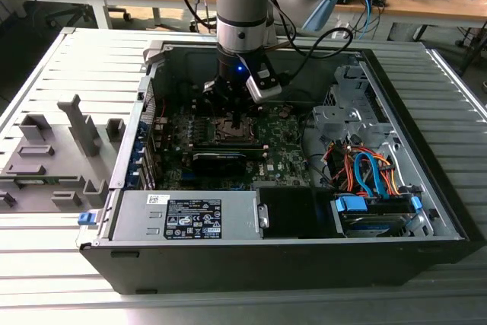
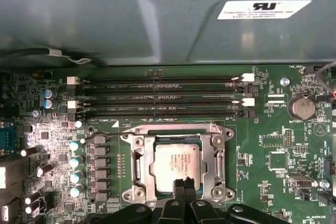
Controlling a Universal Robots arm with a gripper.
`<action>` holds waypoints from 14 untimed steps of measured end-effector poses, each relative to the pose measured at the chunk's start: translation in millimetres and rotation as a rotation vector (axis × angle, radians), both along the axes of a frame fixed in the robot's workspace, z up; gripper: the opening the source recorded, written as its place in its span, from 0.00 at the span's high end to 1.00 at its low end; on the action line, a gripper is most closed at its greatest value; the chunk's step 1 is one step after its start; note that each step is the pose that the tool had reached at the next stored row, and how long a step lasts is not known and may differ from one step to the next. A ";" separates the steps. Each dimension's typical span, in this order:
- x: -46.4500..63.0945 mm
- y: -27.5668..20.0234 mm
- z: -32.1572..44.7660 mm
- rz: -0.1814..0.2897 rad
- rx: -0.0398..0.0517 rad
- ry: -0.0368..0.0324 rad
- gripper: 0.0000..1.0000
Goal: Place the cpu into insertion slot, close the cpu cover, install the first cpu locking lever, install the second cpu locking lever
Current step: 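Install the first cpu locking lever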
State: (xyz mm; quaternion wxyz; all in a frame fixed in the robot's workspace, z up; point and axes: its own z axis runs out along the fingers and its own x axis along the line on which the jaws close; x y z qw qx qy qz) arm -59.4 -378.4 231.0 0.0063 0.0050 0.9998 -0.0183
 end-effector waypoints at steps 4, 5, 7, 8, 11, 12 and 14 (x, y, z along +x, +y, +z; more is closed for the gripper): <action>0.0 0.0 0.0 0.023 0.0000 -0.0001 0.89; 0.0 0.0 0.0 0.028 0.0000 0.0000 0.89; 0.0 0.0 0.0 0.036 0.0000 0.0000 0.89; 0.0 0.0 0.0 0.039 0.0000 0.0000 0.89; 0.0 0.0 0.0 0.053 0.0000 0.0000 0.89; 0.0 0.0 0.0 0.059 0.0000 0.0000 0.89; 0.0 0.0 0.0 0.066 0.0000 0.0000 0.89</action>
